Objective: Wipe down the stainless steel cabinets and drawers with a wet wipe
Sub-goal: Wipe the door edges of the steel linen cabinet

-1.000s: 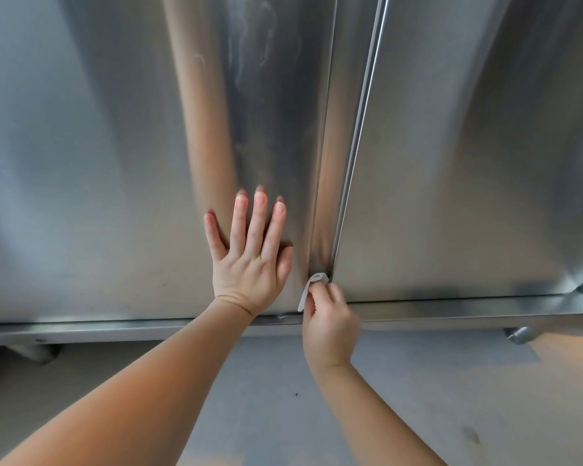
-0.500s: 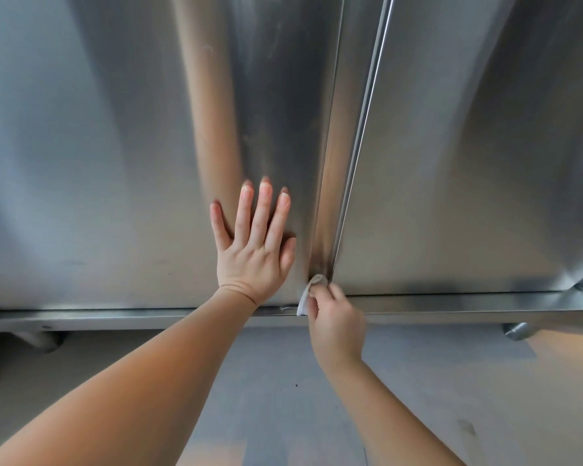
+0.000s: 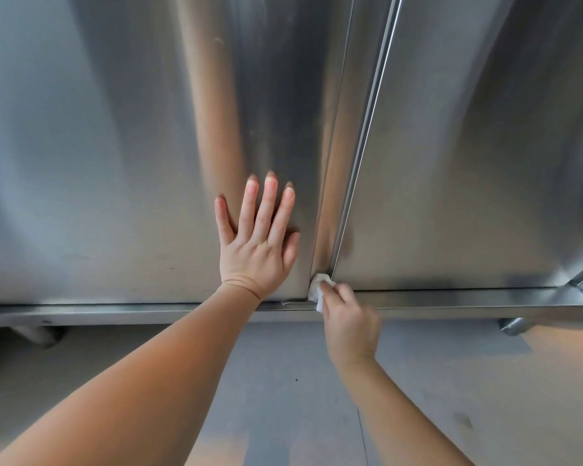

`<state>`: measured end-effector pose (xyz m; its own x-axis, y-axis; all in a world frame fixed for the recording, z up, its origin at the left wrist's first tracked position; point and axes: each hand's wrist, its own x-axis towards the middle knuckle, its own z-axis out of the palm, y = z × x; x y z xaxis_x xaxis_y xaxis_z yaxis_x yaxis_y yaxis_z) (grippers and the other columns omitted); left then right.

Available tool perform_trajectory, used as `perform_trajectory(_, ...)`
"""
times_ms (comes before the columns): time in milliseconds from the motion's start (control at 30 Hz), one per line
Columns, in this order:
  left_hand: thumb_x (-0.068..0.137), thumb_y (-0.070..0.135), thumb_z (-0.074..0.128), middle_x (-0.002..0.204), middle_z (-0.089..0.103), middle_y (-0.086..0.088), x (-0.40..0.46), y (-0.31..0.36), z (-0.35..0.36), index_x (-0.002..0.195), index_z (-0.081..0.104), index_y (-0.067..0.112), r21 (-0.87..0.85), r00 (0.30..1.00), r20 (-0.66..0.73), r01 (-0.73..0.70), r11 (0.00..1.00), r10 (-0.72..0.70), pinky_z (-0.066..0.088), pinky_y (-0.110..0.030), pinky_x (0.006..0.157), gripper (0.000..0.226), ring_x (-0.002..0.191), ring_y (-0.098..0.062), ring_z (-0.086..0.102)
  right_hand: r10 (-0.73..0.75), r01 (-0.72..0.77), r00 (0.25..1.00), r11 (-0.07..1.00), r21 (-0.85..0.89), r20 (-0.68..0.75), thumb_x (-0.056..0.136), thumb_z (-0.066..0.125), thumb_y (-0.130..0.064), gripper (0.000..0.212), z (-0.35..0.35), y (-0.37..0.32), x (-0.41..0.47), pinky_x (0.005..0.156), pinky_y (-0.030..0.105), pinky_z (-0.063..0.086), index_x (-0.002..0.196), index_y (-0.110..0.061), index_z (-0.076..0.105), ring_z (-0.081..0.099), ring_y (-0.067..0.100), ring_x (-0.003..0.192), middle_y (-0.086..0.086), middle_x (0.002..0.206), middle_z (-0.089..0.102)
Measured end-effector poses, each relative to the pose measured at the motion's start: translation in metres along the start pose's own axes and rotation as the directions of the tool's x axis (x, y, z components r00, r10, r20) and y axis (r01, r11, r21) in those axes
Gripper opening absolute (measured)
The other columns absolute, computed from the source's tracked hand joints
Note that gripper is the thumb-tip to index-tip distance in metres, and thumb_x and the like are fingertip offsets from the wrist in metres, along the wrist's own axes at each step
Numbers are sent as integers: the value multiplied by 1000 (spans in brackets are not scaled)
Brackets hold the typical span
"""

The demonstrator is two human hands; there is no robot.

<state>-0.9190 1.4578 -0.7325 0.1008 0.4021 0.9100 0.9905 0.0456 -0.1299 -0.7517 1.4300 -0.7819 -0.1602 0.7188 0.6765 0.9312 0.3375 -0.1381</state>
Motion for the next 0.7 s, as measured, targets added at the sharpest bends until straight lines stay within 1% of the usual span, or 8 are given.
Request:
perform_trajectory(67,100,38,37,164,6,-6,-1,1,1,157,8,21,4,1000,-4,-8,1000,9,-11,-54,119,66,151,-20,-10,45,-37,992,997,71,-116,60,88,-6,33,-3,-3,19,40,23,33,89,-17,77,43,29,37,1,71,65)
perform_trajectory(167,101,40,33,164,-14,1,-1,1,2,157,3,21,-1,1000,-17,-18,1000,18,-12,-54,118,66,151,-20,-10,99,-62,930,992,113,-355,81,72,-12,17,-15,-7,56,49,23,25,97,-19,74,42,26,44,-2,82,65)
perform_trajectory(267,101,40,33,164,-15,1,0,-1,1,157,6,21,-3,1000,-16,-14,1000,14,-11,-54,119,65,151,-21,-9,47,-27,954,997,70,-295,74,80,-9,21,-9,-4,40,43,25,31,93,-18,75,44,28,41,0,79,66)
perform_trajectory(367,100,39,35,165,-11,-1,0,-1,0,156,12,20,12,1000,-5,-10,1000,10,-10,-55,119,63,151,-21,-10,39,-39,999,999,3,0,46,93,-5,39,-1,-3,-2,38,22,35,78,-19,76,42,27,34,3,63,59)
perform_trajectory(400,100,39,36,165,-4,-3,-1,-1,0,155,14,19,10,1000,-4,-10,1000,10,-9,-55,119,62,151,-21,-10,54,-54,997,998,10,47,44,93,-5,39,-1,-4,-3,38,22,35,76,-19,76,42,27,33,4,61,58)
perform_trajectory(467,99,38,36,162,8,-6,-1,0,0,155,17,19,3,1000,-1,-8,1000,8,-8,-55,119,61,151,-20,-10,83,-79,995,994,76,-53,55,90,-5,30,-5,-7,14,40,24,36,80,-16,76,45,29,36,6,65,60)
perform_trajectory(600,100,39,36,164,-15,1,-1,-1,1,156,10,20,-7,1000,-5,-13,1000,13,-10,-55,119,64,151,-20,-10,146,-75,917,977,197,-371,80,69,-9,15,-28,-12,70,47,25,33,92,-17,73,45,29,45,2,81,65)
perform_trajectory(700,100,39,36,163,-16,1,0,0,-1,157,3,21,-16,1000,-5,-11,1000,11,-11,-54,119,68,151,-20,-11,95,-45,946,985,166,-310,78,74,-7,17,-22,-11,53,43,27,38,93,-16,75,48,31,44,4,81,66)
